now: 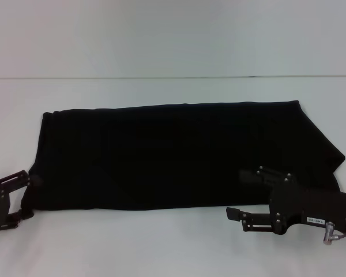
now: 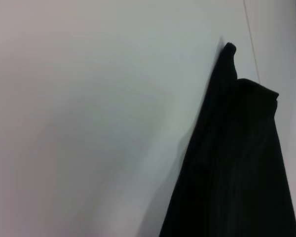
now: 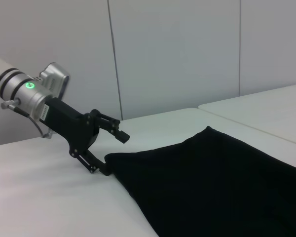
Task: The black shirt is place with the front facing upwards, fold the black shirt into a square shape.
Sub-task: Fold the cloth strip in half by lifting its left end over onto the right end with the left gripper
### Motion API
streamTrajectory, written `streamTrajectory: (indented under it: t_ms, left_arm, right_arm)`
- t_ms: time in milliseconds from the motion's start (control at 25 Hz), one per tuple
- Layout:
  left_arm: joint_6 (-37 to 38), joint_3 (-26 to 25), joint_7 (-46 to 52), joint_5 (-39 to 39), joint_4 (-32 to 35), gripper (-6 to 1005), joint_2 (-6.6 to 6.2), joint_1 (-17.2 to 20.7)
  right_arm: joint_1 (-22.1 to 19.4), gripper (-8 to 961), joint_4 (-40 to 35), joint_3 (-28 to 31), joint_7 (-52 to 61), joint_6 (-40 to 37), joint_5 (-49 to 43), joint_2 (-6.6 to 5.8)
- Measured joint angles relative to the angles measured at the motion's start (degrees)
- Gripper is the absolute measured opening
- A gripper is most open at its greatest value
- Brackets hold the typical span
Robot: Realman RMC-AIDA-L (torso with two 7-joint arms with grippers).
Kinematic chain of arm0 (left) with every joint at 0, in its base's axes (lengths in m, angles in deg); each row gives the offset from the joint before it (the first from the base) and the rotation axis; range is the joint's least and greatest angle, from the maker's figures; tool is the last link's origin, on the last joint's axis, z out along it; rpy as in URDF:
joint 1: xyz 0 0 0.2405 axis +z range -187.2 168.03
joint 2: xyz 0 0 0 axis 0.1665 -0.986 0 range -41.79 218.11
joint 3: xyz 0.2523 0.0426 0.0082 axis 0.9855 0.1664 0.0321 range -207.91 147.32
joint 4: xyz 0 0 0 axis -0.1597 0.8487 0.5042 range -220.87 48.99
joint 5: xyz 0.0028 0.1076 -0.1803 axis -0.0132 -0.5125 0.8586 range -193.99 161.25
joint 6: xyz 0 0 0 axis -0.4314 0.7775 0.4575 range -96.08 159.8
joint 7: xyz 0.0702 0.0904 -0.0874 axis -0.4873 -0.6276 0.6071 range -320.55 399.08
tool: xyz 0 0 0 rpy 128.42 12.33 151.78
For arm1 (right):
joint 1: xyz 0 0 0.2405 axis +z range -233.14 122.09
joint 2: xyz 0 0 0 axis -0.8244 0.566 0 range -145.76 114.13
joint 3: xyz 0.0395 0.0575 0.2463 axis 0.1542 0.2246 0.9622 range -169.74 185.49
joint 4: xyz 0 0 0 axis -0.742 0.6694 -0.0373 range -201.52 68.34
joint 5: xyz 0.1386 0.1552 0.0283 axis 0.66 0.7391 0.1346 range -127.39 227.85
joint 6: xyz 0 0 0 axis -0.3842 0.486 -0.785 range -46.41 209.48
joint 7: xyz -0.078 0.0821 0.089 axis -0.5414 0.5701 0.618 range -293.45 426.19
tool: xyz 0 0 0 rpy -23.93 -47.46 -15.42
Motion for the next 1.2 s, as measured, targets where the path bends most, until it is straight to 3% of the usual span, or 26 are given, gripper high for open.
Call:
streamTrajectory:
  t_ms: [360,800,1120,1200]
  left_arm:
    - [-1.8,1.0,0.7,-0.3,-0.2,902,-0.32,-1.7]
    - [-4.2,7.4,0.5,-0.4,0.7,907,-0.48,-3.1]
    - [-5.8,11.5,-0.5,-0.5,1.8,515,0.12,-3.5]
    - [-5.8,11.9,-0.1,-0.8,1.8,475,0.14,-3.5]
  right_arm:
    - [0.2,931,0.0,0.1,0.0,-0.2,0.0,0.02]
    - [0.5,930,0.0,0.6,0.1,-0.3,0.2,0.03]
    - [0.5,928,0.0,0.7,0.2,-0.4,0.9,0.02]
    - [0.4,928,0.0,0.7,0.2,-0.5,0.9,0.07]
